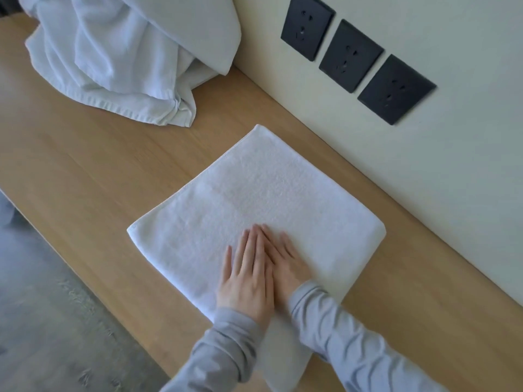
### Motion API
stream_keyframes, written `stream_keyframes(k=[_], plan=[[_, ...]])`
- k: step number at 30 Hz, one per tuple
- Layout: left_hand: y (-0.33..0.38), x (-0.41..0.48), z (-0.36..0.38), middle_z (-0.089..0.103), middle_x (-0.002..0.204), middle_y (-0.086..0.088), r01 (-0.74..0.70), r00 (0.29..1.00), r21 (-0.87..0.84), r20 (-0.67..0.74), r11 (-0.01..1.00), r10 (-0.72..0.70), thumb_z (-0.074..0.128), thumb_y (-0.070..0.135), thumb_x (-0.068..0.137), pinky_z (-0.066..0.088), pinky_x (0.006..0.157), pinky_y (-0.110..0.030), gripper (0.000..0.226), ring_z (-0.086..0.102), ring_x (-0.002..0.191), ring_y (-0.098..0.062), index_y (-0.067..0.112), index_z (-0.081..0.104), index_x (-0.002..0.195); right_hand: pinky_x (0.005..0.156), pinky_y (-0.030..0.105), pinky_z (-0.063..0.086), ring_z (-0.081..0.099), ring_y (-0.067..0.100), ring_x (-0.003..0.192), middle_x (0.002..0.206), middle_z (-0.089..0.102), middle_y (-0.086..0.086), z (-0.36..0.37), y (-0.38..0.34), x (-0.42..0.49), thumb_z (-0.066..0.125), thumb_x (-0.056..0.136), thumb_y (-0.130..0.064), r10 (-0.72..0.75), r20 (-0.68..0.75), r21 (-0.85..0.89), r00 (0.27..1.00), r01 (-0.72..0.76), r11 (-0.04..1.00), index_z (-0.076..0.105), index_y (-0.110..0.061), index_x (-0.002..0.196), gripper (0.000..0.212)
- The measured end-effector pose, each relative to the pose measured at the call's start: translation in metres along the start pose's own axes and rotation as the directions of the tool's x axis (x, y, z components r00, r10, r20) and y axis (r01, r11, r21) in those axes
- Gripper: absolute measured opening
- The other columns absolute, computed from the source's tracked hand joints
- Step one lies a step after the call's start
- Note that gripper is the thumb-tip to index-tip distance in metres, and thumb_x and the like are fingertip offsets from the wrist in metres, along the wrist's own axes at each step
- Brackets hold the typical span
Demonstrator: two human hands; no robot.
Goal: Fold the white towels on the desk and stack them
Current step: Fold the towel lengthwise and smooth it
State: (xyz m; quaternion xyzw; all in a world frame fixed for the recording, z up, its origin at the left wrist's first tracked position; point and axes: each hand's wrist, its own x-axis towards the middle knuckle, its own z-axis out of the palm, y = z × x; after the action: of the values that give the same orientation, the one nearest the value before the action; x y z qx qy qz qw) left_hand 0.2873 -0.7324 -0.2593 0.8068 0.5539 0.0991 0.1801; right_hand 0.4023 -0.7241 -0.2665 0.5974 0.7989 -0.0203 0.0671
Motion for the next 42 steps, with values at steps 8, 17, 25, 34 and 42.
stream_keyframes(k=[8,17,25,34,42], plan=[[-0.011,-0.018,0.024,0.029,0.151,-0.014,-0.04,0.997,0.115,0.076,0.993,0.031,0.027,0.048,0.092,0.013,0.114,-0.042,0.069,0.025,0.14,-0.029,0.001,0.032,0.142,0.118,0.037,0.001,0.004,0.017,0.145,0.156,0.005,0.001,0.015,0.14,-0.054,0.011,0.091,-0.044,0.265,0.12,-0.039,0.957,-0.262,0.964,0.006,-0.015,0.148,0.064],[0.029,-0.038,0.024,0.034,0.148,-0.017,-0.124,0.992,0.063,0.046,0.99,0.122,0.03,0.052,0.09,0.022,0.108,-0.046,0.073,0.032,0.136,-0.034,0.0,0.039,0.139,0.117,0.043,0.012,0.021,0.027,0.141,0.151,0.025,0.015,0.002,0.082,-0.058,0.025,0.095,-0.025,0.057,-0.113,0.138,0.992,-0.042,0.99,0.03,0.001,0.142,0.054],[0.037,-0.071,0.05,0.032,0.15,-0.011,-0.252,0.967,0.063,0.038,0.966,0.25,0.042,0.055,0.086,0.027,0.107,-0.045,0.075,0.031,0.138,-0.026,0.004,0.039,0.14,0.118,0.042,0.005,0.007,0.019,0.145,0.156,0.007,0.002,0.018,0.144,-0.07,0.016,0.093,-0.04,0.163,0.083,0.066,0.983,-0.169,0.983,0.009,-0.013,0.147,0.061],[0.038,-0.057,0.022,0.055,0.134,-0.005,-0.244,0.969,-0.125,0.006,0.962,0.247,0.035,0.047,0.091,0.039,0.101,-0.043,0.056,0.053,0.123,-0.024,0.009,0.061,0.124,0.111,0.033,0.018,0.027,0.024,0.138,0.151,0.029,0.007,-0.008,0.176,-0.019,0.037,0.098,-0.037,0.578,0.082,0.467,0.812,-0.543,0.698,0.022,-0.014,0.147,0.056],[-0.027,-0.009,-0.045,0.043,0.134,-0.013,0.522,0.499,-0.783,-0.043,0.34,-0.865,0.069,0.016,0.081,0.036,0.104,-0.048,0.055,0.046,0.121,-0.029,0.009,0.047,0.131,0.107,0.036,0.029,0.036,0.026,0.134,0.148,0.036,0.006,-0.023,0.172,0.044,0.048,0.09,-0.05,0.56,0.349,0.559,0.752,-0.646,0.519,0.03,-0.014,0.144,0.067]])
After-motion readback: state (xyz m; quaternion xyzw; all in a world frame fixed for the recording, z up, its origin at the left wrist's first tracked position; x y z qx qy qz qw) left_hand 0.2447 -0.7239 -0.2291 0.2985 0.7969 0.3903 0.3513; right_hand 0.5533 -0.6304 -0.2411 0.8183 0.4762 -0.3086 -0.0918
